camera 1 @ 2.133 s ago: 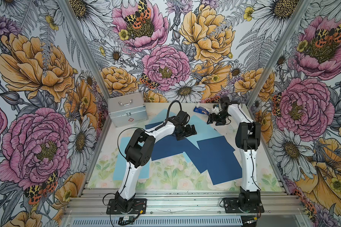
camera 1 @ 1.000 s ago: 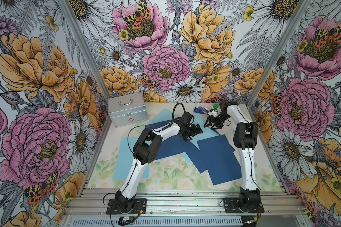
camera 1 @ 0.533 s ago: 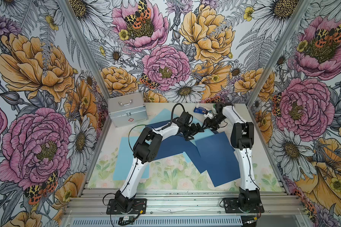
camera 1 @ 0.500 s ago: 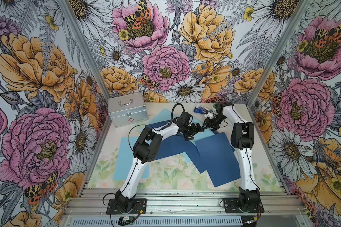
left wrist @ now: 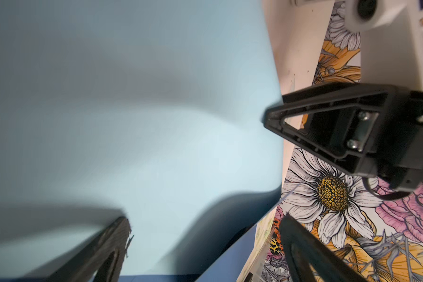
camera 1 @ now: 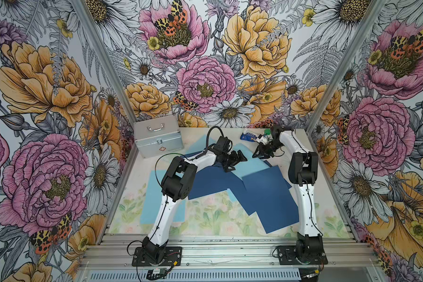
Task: Sort the scattered colored papers by color
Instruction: Pick up the colored paper.
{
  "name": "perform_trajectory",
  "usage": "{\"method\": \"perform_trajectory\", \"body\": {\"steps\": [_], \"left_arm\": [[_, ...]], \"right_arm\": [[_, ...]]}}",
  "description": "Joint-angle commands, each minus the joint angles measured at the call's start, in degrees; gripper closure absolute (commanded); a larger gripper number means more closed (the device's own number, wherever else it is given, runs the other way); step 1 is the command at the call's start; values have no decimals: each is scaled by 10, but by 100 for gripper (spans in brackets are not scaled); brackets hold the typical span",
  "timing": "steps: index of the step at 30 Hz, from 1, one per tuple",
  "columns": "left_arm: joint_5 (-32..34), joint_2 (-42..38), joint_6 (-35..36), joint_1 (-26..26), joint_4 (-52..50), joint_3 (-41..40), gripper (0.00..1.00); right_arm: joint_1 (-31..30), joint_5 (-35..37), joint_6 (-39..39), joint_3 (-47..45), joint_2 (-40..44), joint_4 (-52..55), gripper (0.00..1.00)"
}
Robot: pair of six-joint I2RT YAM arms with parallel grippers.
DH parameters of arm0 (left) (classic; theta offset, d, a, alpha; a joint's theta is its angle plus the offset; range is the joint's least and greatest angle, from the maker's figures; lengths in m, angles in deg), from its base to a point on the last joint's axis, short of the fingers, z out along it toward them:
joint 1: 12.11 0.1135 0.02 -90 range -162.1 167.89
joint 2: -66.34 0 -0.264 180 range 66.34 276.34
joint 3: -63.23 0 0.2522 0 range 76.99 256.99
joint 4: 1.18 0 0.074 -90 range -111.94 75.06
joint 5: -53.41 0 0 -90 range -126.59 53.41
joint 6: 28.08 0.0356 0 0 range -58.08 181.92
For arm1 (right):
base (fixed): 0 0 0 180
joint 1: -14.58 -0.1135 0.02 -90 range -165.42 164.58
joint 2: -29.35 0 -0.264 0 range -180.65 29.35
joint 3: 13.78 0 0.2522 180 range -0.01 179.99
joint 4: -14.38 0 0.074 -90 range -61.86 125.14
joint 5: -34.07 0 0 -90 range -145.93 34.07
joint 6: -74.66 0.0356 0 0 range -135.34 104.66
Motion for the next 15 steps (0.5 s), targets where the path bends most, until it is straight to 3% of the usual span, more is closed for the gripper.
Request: {"method": "perform_trajectory", "body": {"steps": [1, 5, 10, 15], "left_arm": [[46, -51, 25, 16, -29, -42, 2], [35, -97, -7, 16, 22, -135, 2], [-7, -121, -126, 13, 202, -264, 2], [-29, -105, -205, -4, 311, -285, 2]], "right_arm": [[-2, -34, 6, 19, 24, -19, 71], [-2, -33, 9, 18, 23, -20, 74], [-2, -48, 20, 18, 29, -33, 76], [-2, -68, 38, 18, 30, -53, 78]]}}
